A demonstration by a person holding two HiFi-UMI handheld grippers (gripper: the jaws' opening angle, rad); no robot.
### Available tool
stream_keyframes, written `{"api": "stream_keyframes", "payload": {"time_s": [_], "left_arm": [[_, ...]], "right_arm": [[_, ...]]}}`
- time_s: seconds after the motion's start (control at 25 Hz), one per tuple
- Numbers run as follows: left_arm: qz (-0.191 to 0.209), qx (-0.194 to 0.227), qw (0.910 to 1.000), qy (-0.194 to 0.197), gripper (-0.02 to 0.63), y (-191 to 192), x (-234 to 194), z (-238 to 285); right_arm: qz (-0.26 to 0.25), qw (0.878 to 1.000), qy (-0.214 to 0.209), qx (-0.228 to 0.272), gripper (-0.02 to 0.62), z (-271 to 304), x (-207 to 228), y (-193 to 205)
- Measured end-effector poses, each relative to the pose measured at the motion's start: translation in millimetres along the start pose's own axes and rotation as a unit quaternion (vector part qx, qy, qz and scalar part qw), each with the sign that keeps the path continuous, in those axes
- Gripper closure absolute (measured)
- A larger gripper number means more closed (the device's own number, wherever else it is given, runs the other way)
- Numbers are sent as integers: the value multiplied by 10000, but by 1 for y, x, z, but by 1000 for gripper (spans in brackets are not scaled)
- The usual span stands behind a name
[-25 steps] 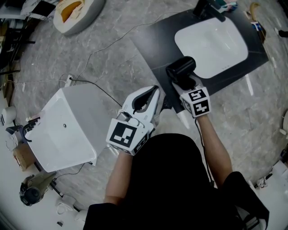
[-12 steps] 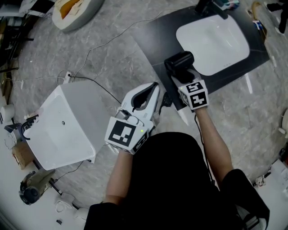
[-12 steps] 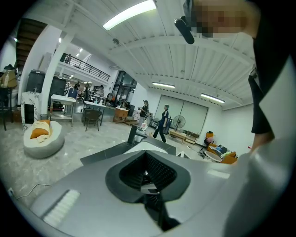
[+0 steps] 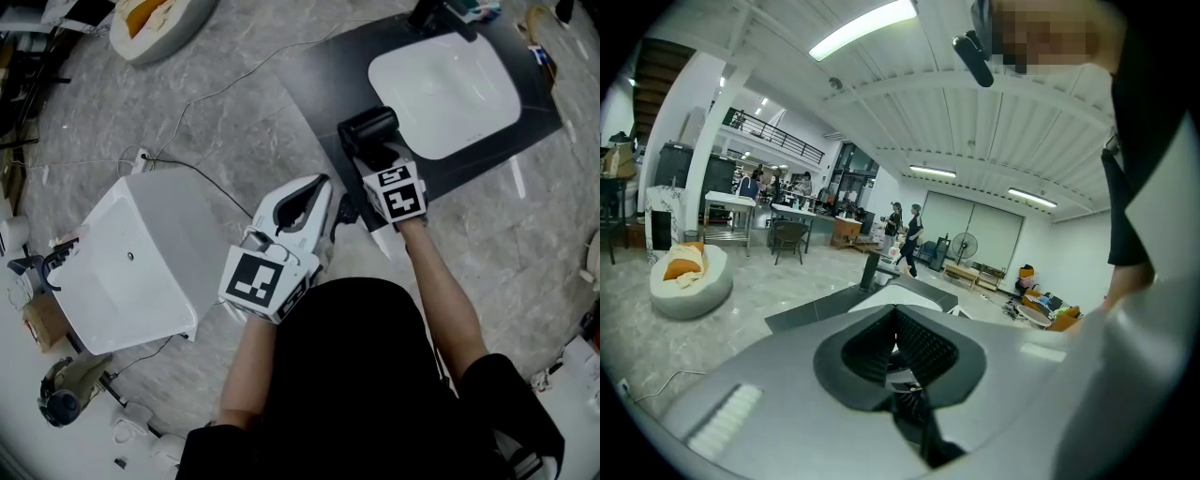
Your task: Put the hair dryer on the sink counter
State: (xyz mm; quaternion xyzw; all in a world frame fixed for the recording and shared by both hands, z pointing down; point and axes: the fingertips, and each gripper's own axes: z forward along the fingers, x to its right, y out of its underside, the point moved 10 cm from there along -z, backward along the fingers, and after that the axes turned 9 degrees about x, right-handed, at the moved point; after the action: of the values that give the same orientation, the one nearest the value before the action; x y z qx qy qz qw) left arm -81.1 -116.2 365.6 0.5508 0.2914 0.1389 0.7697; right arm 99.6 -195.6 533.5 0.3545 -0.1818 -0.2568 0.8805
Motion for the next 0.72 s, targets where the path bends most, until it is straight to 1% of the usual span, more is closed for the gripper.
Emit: {"api": "stream_keyframes", "payload": {"time_s": [0.16,0.44,0.72], "left_arm": [[33,16,10000,-6,606,-1,0,-2],[5,-49,10000,-74,606,0,-1,-4],[4,23,10000,-59,606,0,-1,-6]], "right_arm": [[-108,9999,97,-83,387,5,-3,-1],[-71,9997,146,-195,385,10,-3,-1],[-113,9993,264,-231,384,14,-6,-1]]}}
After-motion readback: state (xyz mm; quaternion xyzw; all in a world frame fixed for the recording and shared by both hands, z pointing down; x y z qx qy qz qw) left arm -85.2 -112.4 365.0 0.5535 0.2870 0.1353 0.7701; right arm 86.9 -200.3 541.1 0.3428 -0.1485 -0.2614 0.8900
